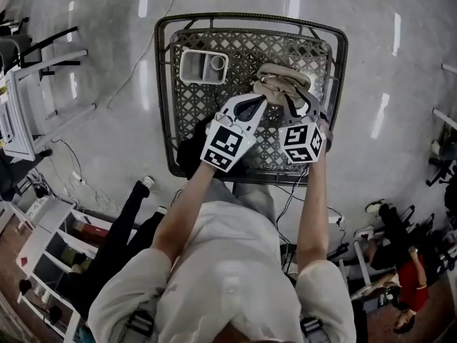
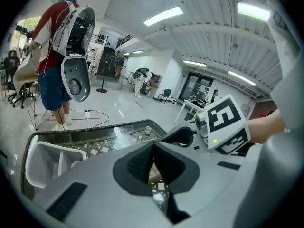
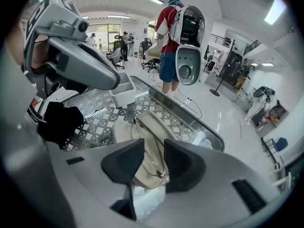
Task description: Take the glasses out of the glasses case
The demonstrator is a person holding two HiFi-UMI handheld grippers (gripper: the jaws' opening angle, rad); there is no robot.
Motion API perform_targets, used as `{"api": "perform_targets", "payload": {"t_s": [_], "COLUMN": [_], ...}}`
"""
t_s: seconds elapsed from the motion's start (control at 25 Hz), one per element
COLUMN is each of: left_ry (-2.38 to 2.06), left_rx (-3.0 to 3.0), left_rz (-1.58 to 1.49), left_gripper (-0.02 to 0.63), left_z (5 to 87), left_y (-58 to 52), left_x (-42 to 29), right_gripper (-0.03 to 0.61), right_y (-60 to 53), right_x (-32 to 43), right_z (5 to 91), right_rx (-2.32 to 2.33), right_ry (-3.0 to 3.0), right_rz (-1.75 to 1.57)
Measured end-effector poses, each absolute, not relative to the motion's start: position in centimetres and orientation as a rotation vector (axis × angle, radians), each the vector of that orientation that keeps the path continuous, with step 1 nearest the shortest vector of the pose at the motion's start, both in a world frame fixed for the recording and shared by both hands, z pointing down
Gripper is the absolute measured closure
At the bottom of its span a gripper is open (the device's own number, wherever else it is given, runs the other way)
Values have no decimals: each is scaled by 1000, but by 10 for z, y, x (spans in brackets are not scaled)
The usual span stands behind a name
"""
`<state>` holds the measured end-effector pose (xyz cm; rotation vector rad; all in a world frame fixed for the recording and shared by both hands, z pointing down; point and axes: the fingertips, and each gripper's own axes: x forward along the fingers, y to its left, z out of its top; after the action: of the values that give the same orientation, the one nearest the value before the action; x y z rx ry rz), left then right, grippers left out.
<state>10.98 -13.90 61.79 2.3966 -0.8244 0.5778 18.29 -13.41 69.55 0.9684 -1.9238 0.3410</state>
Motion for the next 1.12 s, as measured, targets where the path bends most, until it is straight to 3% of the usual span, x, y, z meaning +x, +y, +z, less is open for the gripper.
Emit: {"api": "perform_targets", "payload": {"t_s": [0.4, 1.12], "left_ry": [-814, -808], "left_rx": [2369, 2341], "left_rz": [583, 590], "left_gripper": [601, 601], "left_z": [630, 642], "left_y": [-140, -140], "left_x": [111, 109], "right_gripper": [353, 307], "right_y": [-137, -138], "right_x": [175, 171], "right_z": [724, 760], "right_rx": [802, 649], "right_ry": [-1898, -1855], "right_rz": [314, 306]}}
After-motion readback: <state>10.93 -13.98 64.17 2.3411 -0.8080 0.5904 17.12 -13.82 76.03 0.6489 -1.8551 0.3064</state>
